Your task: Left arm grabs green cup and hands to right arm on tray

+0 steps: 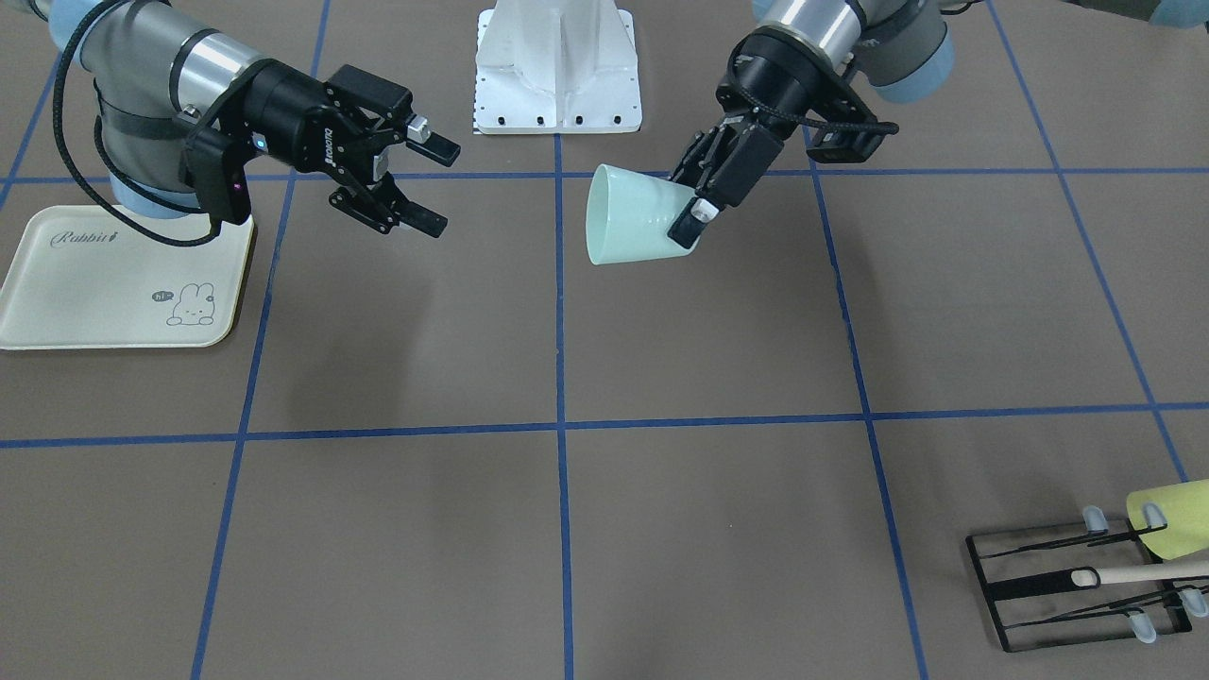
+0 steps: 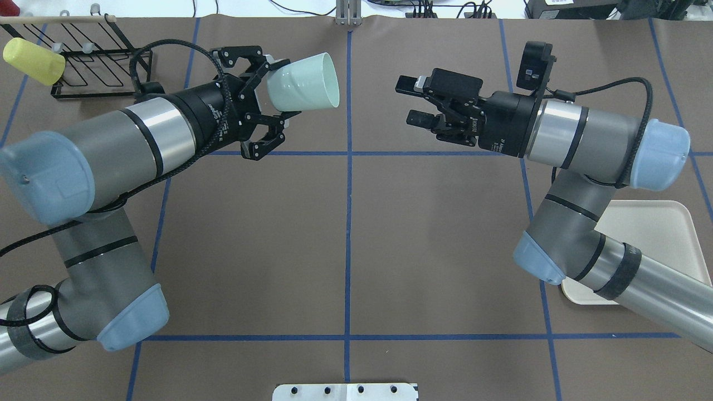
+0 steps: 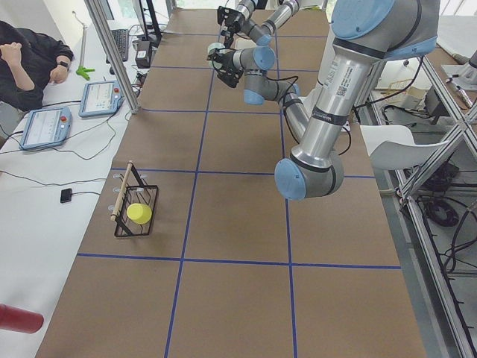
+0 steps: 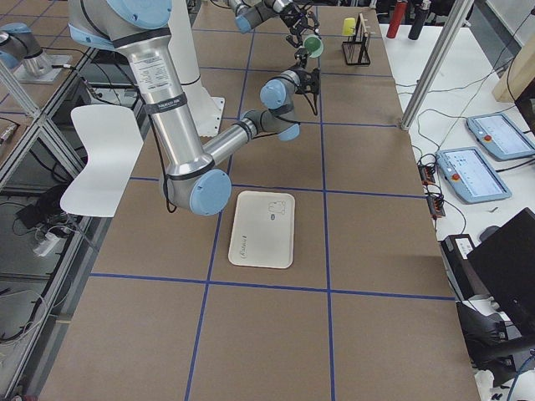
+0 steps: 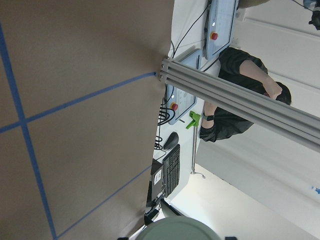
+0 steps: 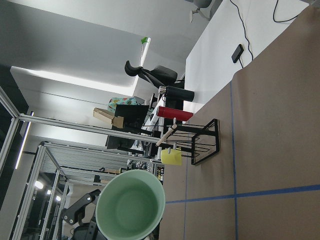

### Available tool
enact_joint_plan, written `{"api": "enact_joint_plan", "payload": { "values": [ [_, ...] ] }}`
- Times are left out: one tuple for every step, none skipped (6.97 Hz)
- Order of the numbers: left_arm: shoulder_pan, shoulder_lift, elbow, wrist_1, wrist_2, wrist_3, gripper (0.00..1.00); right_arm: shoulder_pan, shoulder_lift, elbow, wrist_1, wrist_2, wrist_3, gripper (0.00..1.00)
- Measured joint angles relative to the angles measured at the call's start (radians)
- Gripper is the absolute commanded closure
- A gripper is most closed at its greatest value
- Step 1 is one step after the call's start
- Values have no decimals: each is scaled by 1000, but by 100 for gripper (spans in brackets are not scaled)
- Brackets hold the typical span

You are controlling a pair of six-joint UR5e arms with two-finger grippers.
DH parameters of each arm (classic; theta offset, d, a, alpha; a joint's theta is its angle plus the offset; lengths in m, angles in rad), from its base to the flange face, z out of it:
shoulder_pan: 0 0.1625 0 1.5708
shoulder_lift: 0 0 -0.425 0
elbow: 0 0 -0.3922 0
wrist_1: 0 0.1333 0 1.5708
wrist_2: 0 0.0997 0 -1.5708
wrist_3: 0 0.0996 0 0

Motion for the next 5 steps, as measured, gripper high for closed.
{"api": "enact_joint_plan", "payload": {
  "values": [
    [15,-9,0,0,0,-7,56,-6,13,-13,-3,14,-8,12],
    [21,-12,1,0,0,-8,56,-10,19,-24,-9,51,-32,11],
    [23,-12,2,0,0,-9,56,-11,22,-31,-19,95,-64,11],
    [23,-12,5,0,0,-8,56,-12,23,-34,-27,127,-82,11],
    [24,-12,10,0,0,-7,56,-12,24,-35,-31,144,-89,11]
  ]
}}
